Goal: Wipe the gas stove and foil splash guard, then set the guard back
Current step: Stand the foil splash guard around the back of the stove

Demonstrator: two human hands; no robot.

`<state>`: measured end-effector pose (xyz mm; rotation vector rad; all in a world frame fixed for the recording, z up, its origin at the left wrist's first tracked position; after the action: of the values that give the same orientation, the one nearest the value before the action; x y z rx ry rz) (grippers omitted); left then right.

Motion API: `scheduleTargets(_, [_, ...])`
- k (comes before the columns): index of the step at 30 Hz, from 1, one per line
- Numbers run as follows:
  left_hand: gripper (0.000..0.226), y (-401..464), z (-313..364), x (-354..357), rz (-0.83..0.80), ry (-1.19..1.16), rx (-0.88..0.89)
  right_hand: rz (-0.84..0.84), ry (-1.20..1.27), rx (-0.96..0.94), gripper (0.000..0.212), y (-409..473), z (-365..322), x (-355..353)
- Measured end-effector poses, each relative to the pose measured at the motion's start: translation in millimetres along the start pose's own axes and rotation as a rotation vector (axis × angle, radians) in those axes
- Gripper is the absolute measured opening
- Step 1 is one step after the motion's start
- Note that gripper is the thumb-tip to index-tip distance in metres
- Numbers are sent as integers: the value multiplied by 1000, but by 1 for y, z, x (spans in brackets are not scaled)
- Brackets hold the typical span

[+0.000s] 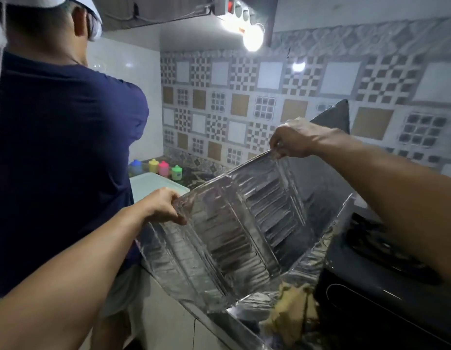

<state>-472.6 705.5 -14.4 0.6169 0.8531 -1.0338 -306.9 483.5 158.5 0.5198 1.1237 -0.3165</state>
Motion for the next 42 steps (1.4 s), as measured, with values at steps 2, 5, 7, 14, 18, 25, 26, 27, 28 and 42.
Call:
scheduleTargets(2, [19,6,4,-5,60,32,10,0,-5,38,12,-7,21,-11])
scheduleTargets(5, [18,17,22,-16,163,57,44,50,-33,83,15,-20,51,-25])
scheduleTargets(7, [31,24,41,-24,217,58,59,73,-66,120,16,-29,72,-34])
scheduleTargets(14, [31,61,129,-30,244,41,94,152,-56,356,26,-78,172,-53])
scheduleTargets(18, [23,81,190,-15,241,49,138,255,-123,485,34,-114,235,-63])
scheduleTargets(25, [25,116,294,5,352,52,153,384,-178,560,39,-172,324,-60])
scheduleTargets(26, [22,119,307,7,376,43,150,397,-171,562,38,-177,334,-56])
scheduleTargets(27, [20,122,320,11,399,33,147,411,-164,565,37,-183,345,-52])
scheduleTargets(28, [20,126,334,16,416,19,146,427,-156,568,37,-188,355,-47])
scheduleTargets(42, [29,180,442,99,320,-269,199,627,-324,367,28,-240,441,22])
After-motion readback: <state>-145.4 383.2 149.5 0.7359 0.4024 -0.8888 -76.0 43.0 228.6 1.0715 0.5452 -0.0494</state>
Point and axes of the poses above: each hand's wrist, its own y-axis towards the middle knuckle, its own x-axis out of the palm, z = x × y, the point moved 7 cm from there along y, towards the middle knuckle, and after that the axes turned 2 degrees about -y, right-handed, at the moved point
